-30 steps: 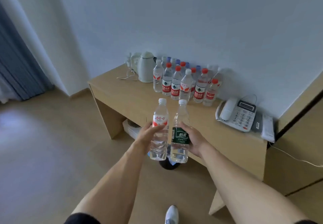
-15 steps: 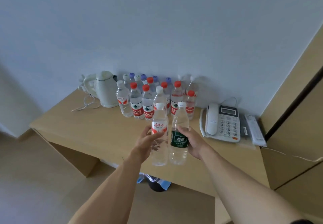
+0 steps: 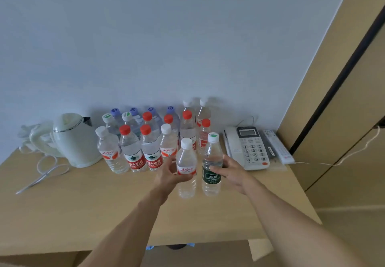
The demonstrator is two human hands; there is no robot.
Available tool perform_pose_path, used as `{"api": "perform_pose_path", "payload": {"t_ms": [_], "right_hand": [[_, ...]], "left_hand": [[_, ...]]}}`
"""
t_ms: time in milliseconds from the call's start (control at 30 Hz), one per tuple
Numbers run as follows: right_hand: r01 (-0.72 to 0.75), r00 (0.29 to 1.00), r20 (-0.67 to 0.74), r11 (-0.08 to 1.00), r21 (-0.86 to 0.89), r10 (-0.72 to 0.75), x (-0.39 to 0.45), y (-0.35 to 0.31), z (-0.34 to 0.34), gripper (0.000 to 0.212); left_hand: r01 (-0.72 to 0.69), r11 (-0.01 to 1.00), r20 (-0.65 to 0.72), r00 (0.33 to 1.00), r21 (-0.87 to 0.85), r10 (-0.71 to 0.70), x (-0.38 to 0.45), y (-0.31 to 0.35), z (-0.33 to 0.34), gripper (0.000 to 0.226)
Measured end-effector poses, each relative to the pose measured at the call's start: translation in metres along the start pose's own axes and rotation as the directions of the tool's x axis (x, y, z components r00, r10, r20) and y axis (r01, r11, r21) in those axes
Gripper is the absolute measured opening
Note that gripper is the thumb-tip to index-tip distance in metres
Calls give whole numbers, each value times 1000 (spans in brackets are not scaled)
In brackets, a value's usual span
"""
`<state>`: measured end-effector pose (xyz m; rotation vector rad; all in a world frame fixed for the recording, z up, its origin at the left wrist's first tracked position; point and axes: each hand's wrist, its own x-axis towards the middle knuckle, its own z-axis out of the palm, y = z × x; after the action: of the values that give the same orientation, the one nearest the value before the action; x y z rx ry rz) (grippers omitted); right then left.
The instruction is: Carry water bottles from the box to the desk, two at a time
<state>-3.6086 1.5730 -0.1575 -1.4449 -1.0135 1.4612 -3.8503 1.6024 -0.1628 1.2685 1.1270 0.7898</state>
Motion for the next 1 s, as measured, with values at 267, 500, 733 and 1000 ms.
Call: {"api": "perform_pose_path", "payload": {"t_ms": [267,500,733,1000], "right_hand": [[-2,999,-53,1000,-31,1,5,4,-1,53],[-17,999,-31,999,-52,15,9,2,1,68],[-40,999,-13,987,-157,38,10,0,-1,75],[-29,999,5,964,-263,32,4,-4,1,82]], "left_hand": [[-33,996,39,999,84,30,22,2,-4,75],[-58,993,69,996,101,51,24,1,3,75],[-94,989,58,994,116,88,18,1,6,81],[-164,934,61,986,317,152,7,11,3,81]]}}
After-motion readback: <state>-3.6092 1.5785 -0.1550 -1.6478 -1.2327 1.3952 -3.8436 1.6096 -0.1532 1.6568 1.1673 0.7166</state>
